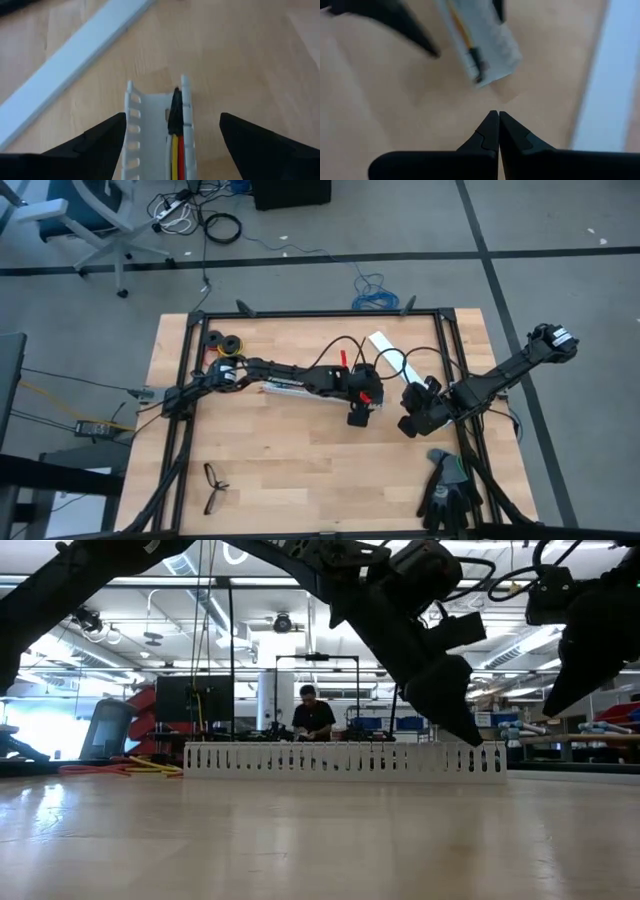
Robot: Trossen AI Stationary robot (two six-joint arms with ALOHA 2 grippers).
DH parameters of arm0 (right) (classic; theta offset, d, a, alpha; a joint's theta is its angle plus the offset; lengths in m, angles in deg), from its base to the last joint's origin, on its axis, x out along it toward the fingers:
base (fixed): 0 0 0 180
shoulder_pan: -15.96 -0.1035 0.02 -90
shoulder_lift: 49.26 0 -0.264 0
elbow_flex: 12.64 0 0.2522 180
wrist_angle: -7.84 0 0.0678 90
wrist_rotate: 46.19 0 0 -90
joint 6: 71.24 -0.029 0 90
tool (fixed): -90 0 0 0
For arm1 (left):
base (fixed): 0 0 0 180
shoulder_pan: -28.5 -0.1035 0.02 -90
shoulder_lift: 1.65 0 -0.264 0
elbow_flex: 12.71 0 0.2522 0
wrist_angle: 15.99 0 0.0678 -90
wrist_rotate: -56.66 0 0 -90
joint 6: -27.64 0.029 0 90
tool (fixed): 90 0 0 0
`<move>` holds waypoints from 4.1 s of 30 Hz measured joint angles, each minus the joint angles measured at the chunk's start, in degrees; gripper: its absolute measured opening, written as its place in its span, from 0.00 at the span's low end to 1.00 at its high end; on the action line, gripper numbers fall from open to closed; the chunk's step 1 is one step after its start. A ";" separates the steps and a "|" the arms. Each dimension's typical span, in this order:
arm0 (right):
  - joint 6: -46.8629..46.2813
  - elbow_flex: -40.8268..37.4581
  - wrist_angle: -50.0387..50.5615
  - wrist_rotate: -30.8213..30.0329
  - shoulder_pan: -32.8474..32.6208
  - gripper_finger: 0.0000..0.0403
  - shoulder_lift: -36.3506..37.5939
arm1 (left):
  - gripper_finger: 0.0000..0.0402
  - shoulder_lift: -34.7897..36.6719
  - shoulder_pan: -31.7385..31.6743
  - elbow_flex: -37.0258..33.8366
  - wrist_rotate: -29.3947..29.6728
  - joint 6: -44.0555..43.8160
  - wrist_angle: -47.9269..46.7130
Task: Ziptie cables
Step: Close the white cable duct
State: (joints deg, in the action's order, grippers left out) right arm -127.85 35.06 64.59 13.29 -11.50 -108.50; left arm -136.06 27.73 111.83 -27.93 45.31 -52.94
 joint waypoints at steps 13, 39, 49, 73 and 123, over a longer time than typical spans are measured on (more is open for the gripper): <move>0.15 0.02 2.02 -7.00 3.65 0.04 0.00 | 0.83 -0.96 -4.88 0.00 -4.28 -2.04 -1.92; 18.50 0.02 -9.42 -3.21 30.15 0.49 -0.02 | 0.63 -0.74 -8.59 -0.42 -7.17 -5.79 -9.03; 26.09 -7.88 -24.25 4.30 38.57 0.50 -0.04 | 0.63 -0.41 -9.15 -0.26 -7.86 -6.16 -13.66; 38.89 -11.65 -35.94 11.33 46.34 0.49 -0.04 | 0.63 7.41 -11.13 -12.20 -7.44 -12.90 -18.03; 44.96 -11.54 -51.81 16.05 58.90 0.65 -18.41 | 0.63 23.69 -11.07 -45.86 -9.12 -14.99 18.26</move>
State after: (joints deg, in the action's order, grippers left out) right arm -82.90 23.52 12.78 29.34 47.40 -126.91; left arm -112.37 16.66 65.98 -37.05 30.32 -34.68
